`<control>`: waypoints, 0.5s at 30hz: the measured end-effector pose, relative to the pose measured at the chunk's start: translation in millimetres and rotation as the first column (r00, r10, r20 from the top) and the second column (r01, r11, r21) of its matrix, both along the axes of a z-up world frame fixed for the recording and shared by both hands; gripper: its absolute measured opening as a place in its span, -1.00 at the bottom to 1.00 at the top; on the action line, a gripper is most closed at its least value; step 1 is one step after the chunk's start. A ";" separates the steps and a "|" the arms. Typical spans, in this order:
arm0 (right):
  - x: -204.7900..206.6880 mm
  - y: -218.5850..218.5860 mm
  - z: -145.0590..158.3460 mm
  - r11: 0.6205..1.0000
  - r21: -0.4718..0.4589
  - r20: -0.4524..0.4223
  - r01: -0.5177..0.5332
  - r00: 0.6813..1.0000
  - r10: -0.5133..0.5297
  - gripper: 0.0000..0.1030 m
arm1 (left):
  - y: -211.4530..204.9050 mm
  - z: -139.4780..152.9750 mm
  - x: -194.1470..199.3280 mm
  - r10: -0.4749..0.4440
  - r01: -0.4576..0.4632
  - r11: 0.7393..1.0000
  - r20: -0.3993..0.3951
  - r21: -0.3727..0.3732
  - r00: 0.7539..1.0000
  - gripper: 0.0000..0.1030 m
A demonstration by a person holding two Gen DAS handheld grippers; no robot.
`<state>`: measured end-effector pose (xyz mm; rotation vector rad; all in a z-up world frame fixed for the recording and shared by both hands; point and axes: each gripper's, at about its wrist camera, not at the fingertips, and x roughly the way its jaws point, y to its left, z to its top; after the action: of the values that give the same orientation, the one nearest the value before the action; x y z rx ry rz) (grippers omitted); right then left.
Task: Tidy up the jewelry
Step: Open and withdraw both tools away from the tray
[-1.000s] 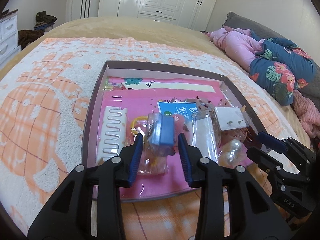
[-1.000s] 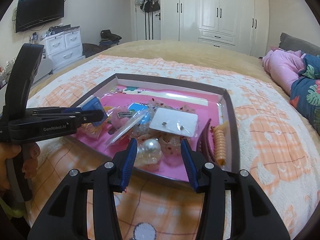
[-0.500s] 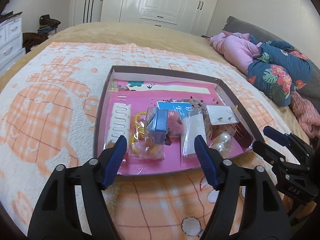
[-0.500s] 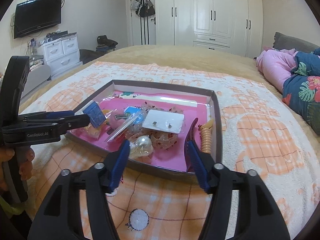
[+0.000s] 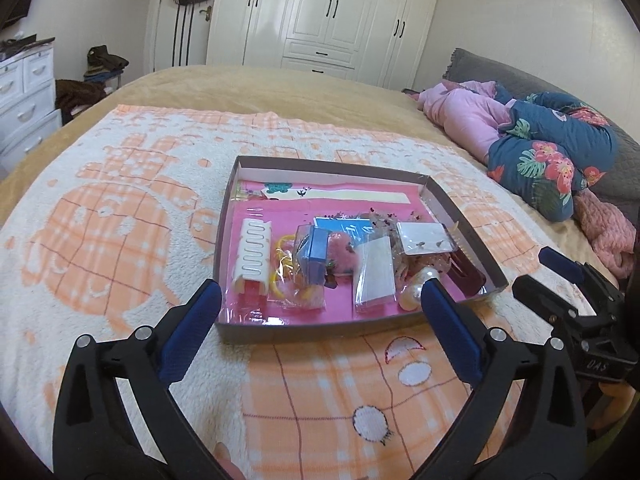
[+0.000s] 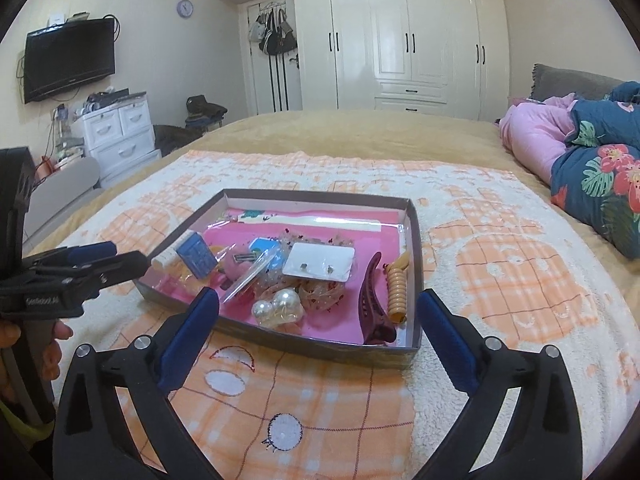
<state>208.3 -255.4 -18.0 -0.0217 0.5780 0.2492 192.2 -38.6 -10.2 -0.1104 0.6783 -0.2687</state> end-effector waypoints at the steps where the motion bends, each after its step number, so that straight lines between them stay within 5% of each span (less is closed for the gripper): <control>1: -1.6 -0.2 1.3 1.000 0.002 0.005 0.001 1.000 -0.001 0.87 | 0.3 0.5 -1.8 0.001 -0.001 1.000 0.003 0.002 1.000 0.78; 15: -42.1 -9.2 1.7 0.999 0.022 0.046 0.025 0.999 -0.026 0.87 | 1.3 4.8 -46.3 0.028 -0.027 1.000 0.080 -0.014 0.996 0.78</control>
<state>166.2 -264.6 -16.3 0.0002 0.5288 0.2297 145.9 -37.3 -5.3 -0.1209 0.5950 -0.2502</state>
